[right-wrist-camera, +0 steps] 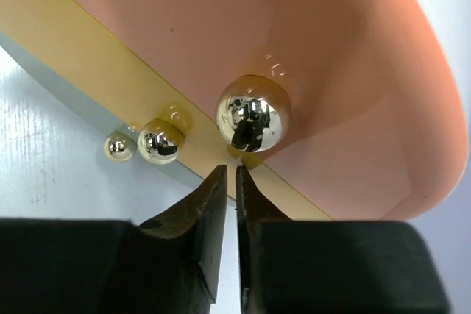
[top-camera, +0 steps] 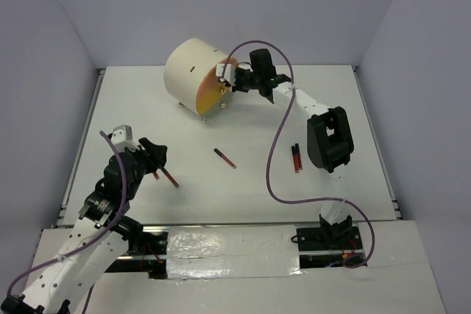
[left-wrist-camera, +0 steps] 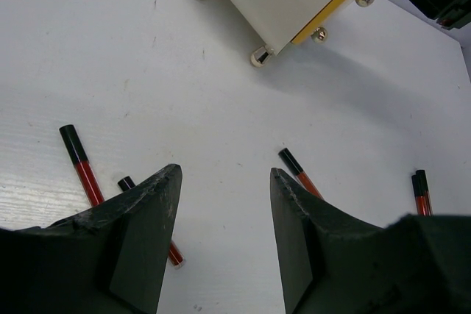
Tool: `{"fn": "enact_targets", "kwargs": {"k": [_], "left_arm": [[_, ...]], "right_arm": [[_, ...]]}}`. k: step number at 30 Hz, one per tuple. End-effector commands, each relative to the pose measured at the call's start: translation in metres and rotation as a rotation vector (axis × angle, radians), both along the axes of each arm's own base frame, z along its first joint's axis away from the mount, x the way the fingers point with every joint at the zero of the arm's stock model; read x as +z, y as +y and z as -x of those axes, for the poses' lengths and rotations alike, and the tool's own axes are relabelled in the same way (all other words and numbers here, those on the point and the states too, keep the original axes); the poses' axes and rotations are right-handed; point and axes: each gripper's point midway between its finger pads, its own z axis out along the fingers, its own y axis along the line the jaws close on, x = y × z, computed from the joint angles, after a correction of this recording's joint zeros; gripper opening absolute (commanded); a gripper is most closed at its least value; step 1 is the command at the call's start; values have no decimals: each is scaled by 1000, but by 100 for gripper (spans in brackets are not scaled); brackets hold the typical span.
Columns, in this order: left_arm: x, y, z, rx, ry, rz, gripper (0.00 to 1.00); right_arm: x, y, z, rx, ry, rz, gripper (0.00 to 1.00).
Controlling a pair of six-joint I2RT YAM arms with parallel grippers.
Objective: Organize the makeup
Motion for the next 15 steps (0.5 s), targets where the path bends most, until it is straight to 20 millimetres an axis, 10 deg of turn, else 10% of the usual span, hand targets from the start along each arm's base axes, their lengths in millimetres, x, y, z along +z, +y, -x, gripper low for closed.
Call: {"fn": "enact_targets", "kwargs": {"k": [1, 11, 15], "left_arm": [[25, 0, -4, 17, -54, 38, 64], [21, 1, -5, 22, -47, 37, 64], [20, 0, -6, 22, -45, 38, 64]], "right_arm": [[15, 11, 0, -2, -42, -46, 16], [18, -10, 22, -111, 179, -157, 16], [3, -19, 40, -182, 393, -261, 33]]}}
